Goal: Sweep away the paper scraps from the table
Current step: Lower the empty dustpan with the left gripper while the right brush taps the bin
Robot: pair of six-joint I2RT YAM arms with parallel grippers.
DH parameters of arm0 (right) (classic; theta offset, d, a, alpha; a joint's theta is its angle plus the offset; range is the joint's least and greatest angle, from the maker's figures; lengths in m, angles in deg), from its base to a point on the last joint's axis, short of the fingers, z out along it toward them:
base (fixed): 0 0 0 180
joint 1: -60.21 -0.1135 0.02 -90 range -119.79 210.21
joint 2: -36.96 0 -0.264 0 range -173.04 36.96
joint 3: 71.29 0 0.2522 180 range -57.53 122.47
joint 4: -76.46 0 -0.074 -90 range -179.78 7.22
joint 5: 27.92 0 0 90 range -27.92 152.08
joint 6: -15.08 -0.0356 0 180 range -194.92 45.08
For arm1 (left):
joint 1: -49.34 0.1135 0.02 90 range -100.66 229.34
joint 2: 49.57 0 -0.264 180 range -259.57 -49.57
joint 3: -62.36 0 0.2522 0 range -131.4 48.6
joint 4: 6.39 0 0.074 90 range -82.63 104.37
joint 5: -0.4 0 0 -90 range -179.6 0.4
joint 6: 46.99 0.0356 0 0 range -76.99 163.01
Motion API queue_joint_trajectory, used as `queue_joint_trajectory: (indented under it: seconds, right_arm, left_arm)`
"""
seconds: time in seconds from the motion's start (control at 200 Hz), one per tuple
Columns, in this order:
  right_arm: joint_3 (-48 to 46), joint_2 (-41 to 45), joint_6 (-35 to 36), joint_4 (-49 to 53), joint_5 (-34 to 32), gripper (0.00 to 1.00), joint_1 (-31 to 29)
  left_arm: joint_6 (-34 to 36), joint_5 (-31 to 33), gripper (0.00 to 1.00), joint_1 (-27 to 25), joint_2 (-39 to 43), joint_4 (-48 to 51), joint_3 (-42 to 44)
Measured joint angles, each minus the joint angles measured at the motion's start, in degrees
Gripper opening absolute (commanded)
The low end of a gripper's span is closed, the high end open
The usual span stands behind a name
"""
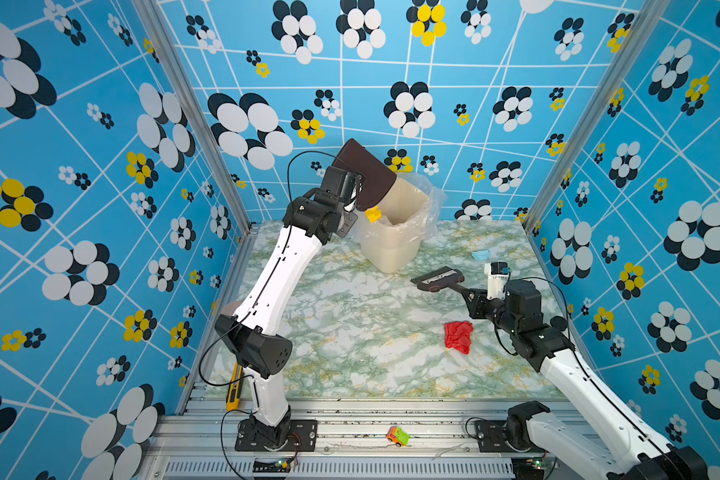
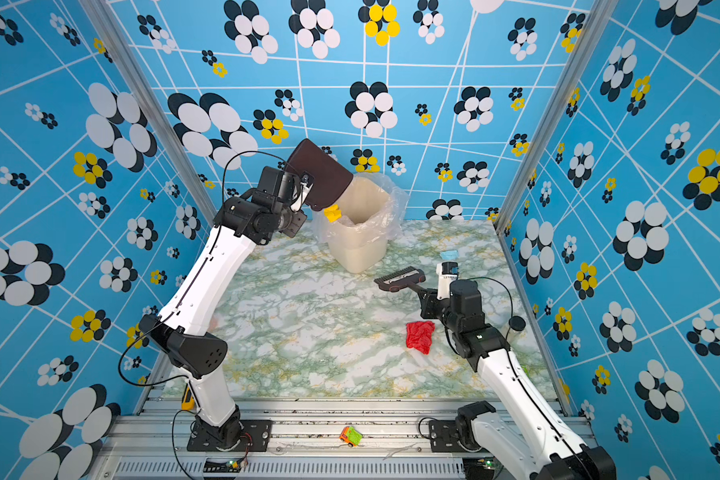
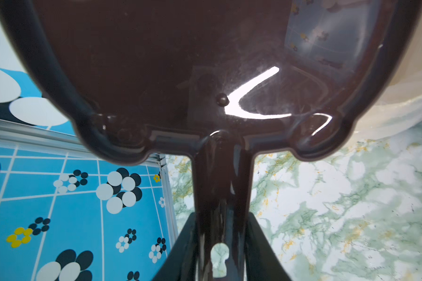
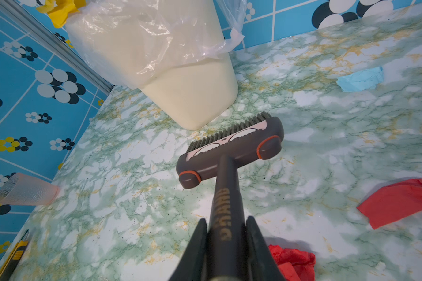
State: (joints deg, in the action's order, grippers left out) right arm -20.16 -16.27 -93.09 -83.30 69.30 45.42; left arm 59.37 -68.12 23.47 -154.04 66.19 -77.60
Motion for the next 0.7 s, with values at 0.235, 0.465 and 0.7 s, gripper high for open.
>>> queue_joint_trajectory:
  seconds: [0.235,0.465,0.7]
  right_arm:
    - [0.85,0.66,1.86,0.07,2.05,0.00,0.00]
    - [6.19,3.39,5.29,2.51,6.36,0.00,0.00]
    - [16.52,4.81,9.03,6.62,13.42,0.00,-0.02]
  left_arm:
    - [-5.95,-2.49,0.00,0.68,7.13,0.37,12.85]
    - [-10.75,-5.84,0.00,4.02,14.91,-1.03,24.94]
    - [-14.91,-9.94,0.00,8.33,23.45,-2.84,32.54]
